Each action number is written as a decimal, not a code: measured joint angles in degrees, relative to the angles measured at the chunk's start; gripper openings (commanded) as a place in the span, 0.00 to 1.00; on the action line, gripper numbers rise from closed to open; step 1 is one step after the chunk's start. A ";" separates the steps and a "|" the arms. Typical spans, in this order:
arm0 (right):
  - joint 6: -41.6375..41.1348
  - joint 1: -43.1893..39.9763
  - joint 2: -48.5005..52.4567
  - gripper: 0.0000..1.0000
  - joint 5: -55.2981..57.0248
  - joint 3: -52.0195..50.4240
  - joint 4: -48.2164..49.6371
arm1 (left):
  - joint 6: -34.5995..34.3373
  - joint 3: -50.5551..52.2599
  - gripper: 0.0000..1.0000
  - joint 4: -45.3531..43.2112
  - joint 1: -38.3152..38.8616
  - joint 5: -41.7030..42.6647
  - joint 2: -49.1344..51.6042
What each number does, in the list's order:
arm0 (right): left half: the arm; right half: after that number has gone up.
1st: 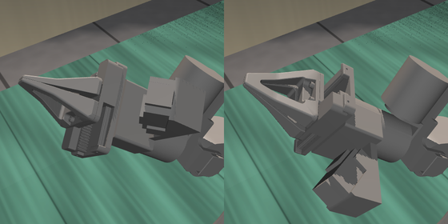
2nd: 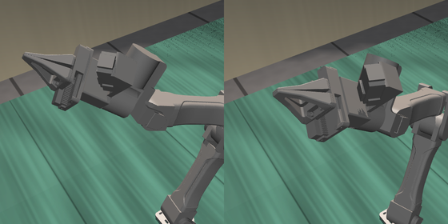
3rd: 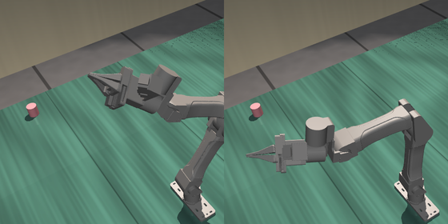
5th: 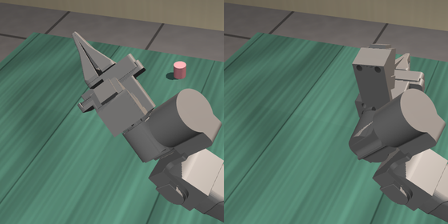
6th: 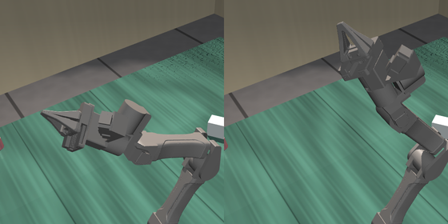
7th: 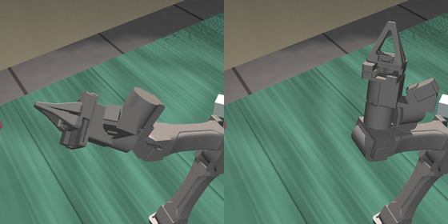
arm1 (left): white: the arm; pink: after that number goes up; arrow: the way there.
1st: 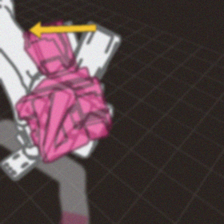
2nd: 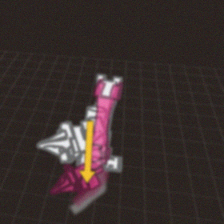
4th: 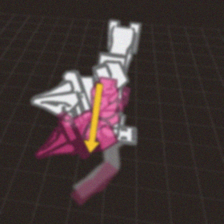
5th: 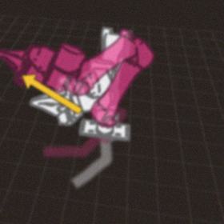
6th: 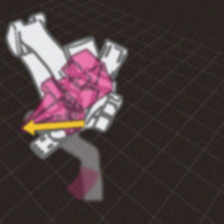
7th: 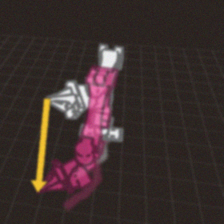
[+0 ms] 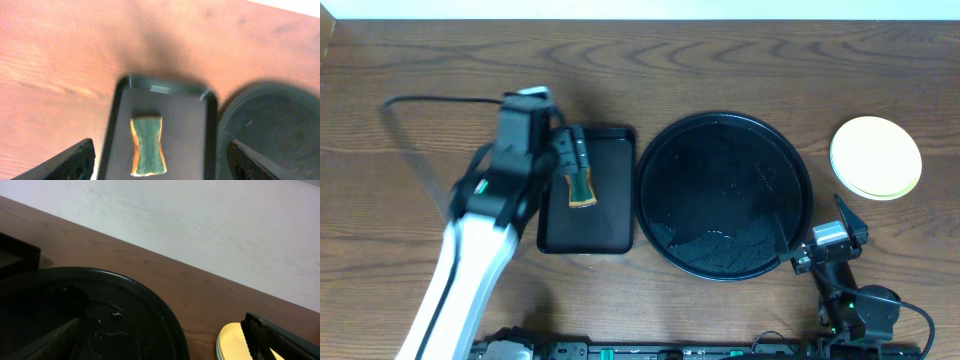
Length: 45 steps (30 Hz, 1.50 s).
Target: Clean dirty plates on tray and stack at the side
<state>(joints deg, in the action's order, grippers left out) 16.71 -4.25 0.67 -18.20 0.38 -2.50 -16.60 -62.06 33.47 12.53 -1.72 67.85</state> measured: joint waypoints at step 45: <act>0.00 0.00 -0.02 0.99 0.00 0.00 0.00 | -4.70 61.53 0.85 -33.57 -8.74 -5.57 -67.08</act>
<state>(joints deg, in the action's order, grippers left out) 16.71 -4.25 0.64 -18.20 0.38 -2.50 -21.30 -0.54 -0.10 3.79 -7.29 0.78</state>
